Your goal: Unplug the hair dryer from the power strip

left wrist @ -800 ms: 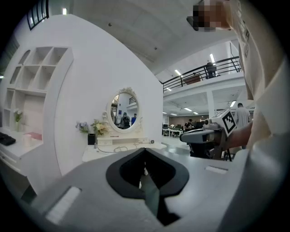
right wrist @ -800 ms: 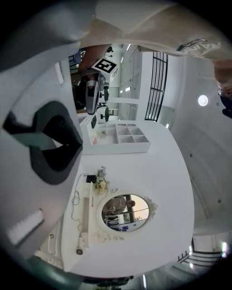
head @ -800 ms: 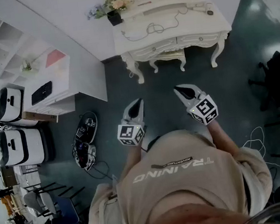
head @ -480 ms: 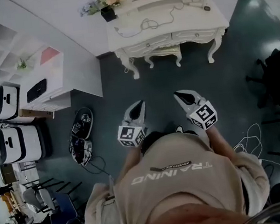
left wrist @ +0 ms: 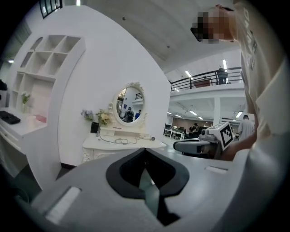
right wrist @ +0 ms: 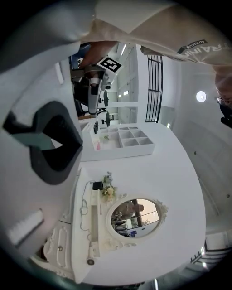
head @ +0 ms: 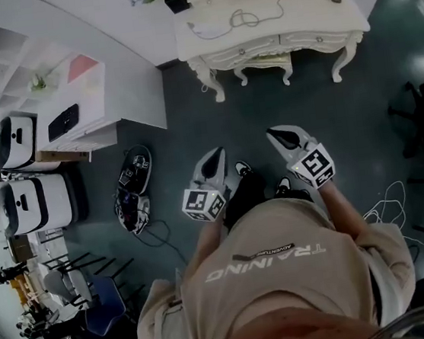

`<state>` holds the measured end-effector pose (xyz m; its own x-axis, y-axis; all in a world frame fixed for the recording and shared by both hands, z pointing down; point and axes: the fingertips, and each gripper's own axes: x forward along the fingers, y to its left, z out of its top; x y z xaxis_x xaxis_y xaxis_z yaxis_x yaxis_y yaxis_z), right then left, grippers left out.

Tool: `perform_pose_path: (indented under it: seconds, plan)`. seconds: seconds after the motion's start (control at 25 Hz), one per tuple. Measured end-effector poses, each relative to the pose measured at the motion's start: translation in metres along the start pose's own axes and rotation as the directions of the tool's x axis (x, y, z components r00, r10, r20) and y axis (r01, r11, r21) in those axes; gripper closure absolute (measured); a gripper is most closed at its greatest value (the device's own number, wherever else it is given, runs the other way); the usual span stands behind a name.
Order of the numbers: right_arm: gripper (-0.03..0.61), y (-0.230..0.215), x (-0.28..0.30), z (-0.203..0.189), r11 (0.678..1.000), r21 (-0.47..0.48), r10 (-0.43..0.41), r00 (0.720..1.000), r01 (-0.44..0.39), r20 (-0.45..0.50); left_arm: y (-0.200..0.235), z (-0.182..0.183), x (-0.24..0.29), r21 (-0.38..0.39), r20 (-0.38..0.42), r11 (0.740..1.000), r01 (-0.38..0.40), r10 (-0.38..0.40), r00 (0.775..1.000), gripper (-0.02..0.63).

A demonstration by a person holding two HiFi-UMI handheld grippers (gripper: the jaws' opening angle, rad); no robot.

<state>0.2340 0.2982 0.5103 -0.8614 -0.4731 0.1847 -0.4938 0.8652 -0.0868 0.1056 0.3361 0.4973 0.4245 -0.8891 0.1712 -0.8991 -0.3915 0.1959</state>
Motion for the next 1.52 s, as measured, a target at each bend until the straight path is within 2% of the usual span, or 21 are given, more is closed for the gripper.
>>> perform_pose_path:
  seconds: [0.2, 0.32, 0.4, 0.52, 0.56, 0.6, 0.76, 0.92, 1.16, 1.36, 1.52]
  plan:
    - [0.575, 0.003, 0.043, -0.006, 0.998, 0.065, 0.013, 1.000, -0.012, -0.025, 0.041, -0.001, 0.012, -0.045, 0.014, 0.999, 0.021, -0.021, 1.000, 0.607]
    - [0.575, -0.005, 0.083, 0.001, 0.997, 0.071, -0.002, 0.999, 0.006, -0.049, 0.076, 0.010, 0.031, -0.029, 0.012, 0.998, 0.054, -0.054, 0.998, 0.607]
    - [0.575, -0.012, 0.116, 0.015, 1.000, 0.023, -0.007, 0.998, 0.008, -0.059, 0.101, 0.021, 0.045, -0.019, 0.014, 0.996, 0.086, -0.085, 0.996, 0.607]
    - [0.575, -0.014, 0.162, 0.037, 0.985, -0.173, -0.030, 0.994, 0.012, -0.101, 0.133, 0.037, 0.063, -0.038, 0.022, 0.989, 0.142, -0.141, 0.990, 0.607]
    - [0.575, -0.014, 0.174, 0.041, 0.979, -0.202, -0.037, 0.994, 0.015, -0.106, 0.142, 0.041, 0.068, -0.041, 0.020, 0.986, 0.159, -0.158, 0.987, 0.607]
    - [0.575, -0.016, 0.184, 0.044, 0.981, -0.192, -0.042, 0.994, 0.021, -0.104, 0.149, 0.045, 0.074, -0.042, 0.017, 0.983, 0.177, -0.177, 0.984, 0.607]
    - [0.575, -0.033, 0.208, 0.037, 0.996, -0.056, -0.076, 0.992, 0.070, -0.099, 0.174, 0.048, 0.101, -0.022, 0.004, 0.970, 0.241, -0.241, 0.971, 0.607]
    - [0.575, -0.050, 0.226, 0.029, 0.993, 0.053, -0.098, 0.988, 0.105, -0.117, 0.211, 0.042, 0.115, -0.047, -0.032, 0.970, 0.240, -0.242, 0.970, 0.607]
    - [0.575, -0.101, 0.262, 0.028, 0.992, 0.049, -0.103, 0.982, 0.112, -0.161, 0.250, 0.029, 0.151, -0.095, -0.104, 0.970, 0.222, -0.232, 0.967, 0.607]
    - [0.575, -0.172, 0.302, 0.032, 0.985, 0.074, -0.148, 0.984, 0.155, -0.103, 0.276, 0.046, 0.202, -0.059, -0.124, 0.981, 0.185, -0.192, 0.974, 0.607]
    - [0.575, -0.226, 0.344, 0.057, 0.995, 0.031, -0.095, 0.993, 0.098, -0.062, 0.304, 0.073, 0.253, -0.014, -0.135, 0.990, 0.140, -0.141, 0.981, 0.607]
